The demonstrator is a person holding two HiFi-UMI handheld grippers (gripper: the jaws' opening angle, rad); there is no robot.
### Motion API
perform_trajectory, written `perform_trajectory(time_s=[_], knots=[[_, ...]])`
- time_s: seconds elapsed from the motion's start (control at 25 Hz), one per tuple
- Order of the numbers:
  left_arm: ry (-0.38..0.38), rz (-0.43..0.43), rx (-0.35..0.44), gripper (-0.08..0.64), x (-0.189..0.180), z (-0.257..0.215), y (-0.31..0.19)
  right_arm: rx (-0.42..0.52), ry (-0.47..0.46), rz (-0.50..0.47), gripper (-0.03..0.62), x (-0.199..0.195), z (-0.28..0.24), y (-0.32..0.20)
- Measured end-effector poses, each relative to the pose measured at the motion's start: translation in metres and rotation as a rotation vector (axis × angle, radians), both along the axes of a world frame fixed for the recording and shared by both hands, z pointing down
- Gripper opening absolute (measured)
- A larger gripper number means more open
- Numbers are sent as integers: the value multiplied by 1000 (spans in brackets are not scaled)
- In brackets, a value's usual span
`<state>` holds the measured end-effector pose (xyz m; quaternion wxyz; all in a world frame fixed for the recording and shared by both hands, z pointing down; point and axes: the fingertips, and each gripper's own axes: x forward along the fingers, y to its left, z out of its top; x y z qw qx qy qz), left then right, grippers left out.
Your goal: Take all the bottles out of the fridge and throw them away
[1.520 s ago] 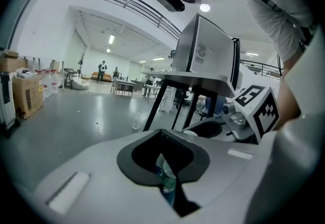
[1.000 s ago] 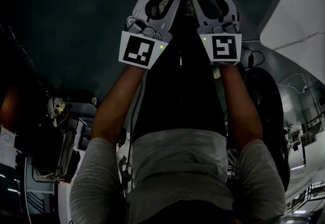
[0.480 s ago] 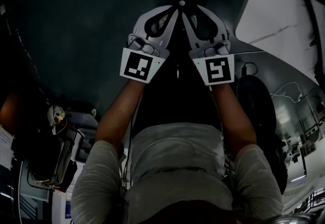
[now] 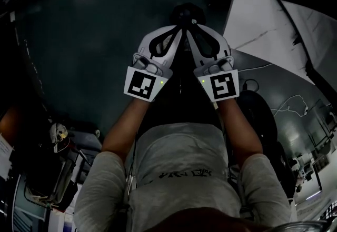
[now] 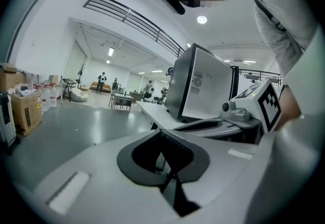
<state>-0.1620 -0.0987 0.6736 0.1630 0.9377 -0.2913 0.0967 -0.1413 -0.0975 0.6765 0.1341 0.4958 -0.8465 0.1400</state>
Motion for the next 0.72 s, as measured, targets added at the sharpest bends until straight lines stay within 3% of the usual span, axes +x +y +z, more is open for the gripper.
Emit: perform_trajectory(time_s=[0.72], knots=[[70, 53, 82, 8, 14, -160, -8, 105, -17, -14, 26, 15, -146, -26]])
